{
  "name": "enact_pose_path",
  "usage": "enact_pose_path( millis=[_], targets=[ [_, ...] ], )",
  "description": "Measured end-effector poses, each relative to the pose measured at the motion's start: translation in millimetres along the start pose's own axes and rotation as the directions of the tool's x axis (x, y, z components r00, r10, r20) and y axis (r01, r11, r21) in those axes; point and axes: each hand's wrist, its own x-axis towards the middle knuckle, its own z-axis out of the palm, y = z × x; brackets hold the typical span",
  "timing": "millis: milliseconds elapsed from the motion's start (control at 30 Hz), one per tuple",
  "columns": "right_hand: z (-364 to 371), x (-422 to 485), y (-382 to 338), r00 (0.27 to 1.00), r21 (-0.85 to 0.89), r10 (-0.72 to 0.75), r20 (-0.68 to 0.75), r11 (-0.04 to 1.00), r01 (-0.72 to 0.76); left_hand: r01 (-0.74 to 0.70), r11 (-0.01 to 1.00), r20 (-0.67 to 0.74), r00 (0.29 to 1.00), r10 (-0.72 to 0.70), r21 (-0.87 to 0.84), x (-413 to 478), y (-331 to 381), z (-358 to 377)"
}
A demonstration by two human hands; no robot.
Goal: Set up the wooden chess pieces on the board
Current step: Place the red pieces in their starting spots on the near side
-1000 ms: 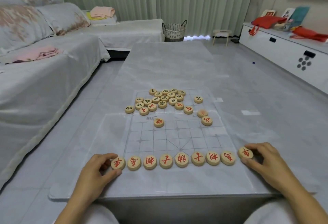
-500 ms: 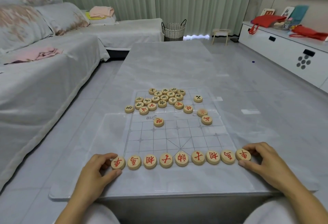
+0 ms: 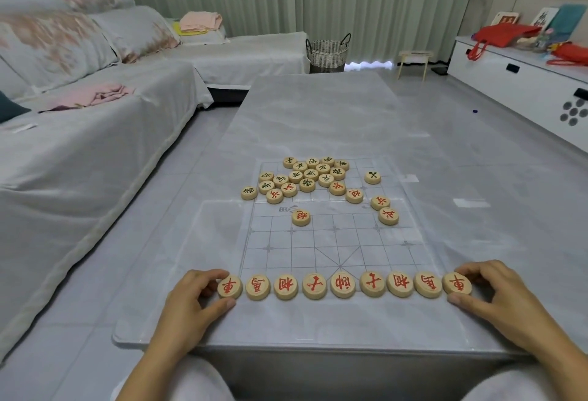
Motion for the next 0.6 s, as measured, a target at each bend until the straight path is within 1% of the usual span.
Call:
enact_pose_path(
  millis=[200, 434, 534, 601],
  targets=[
    [-1.2, -2.1, 0.6, 1.000, 0.023, 0.006, 0.026, 1.000, -0.006, 0.012, 1.000, 0.010, 1.000, -0.012, 0.007, -0.1, -0.4, 0.0],
    [-3.3, -4.6, -3.4, 0.999, -0.016, 0.032, 0.026, 0.999, -0.031, 0.008, 1.000, 0.016, 1.000, -0.008, -0.017, -0.9, 1.1, -1.1],
    [-2.8, -3.5, 5.8, 0.998, 0.022, 0.043, 0.039, 0.999, -0.044, 0.019, 1.000, 0.010, 1.000, -0.019, -0.019, -1.3, 0.7, -0.8],
    [-4.1, -5.3, 2.8, 0.998, 0.083, 0.053, 0.030, 0.995, -0.055, 0.026, 0.999, 0.009, 1.000, -0.026, -0.025, -2.1, 0.5, -0.5]
  ],
)
